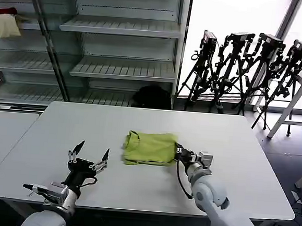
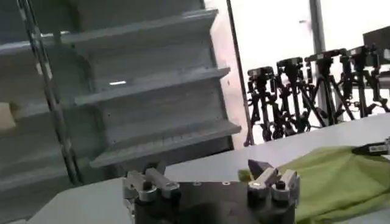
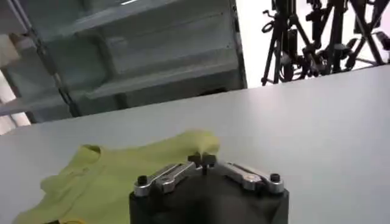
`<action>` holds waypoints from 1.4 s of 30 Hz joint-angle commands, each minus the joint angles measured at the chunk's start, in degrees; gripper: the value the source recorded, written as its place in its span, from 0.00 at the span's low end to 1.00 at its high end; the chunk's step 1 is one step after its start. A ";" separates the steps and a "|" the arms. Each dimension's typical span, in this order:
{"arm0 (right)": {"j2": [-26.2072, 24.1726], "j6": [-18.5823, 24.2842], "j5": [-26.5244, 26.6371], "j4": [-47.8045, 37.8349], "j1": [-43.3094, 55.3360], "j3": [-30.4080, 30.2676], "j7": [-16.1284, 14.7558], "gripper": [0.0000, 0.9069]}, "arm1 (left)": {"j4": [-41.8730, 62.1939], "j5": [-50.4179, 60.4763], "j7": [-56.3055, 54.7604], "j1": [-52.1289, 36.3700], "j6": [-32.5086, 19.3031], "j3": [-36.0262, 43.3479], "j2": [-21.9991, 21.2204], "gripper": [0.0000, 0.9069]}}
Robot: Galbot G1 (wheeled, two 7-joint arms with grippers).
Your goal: Fold and organize the clothes.
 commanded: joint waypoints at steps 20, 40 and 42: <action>-13.75 24.51 -19.85 25.02 -43.93 34.35 0.26 1.00 | -6.77 1.89 -8.68 10.60 -10.62 3.49 0.63 1.00; -8.88 48.60 -30.39 24.77 -66.97 33.38 4.28 1.00 | -3.34 0.42 -8.66 19.47 -23.60 -2.77 3.71 1.00; -9.13 49.36 -30.41 24.58 -67.29 33.47 3.89 1.00 | -3.13 -0.81 -8.53 19.89 -23.65 -3.70 4.11 1.00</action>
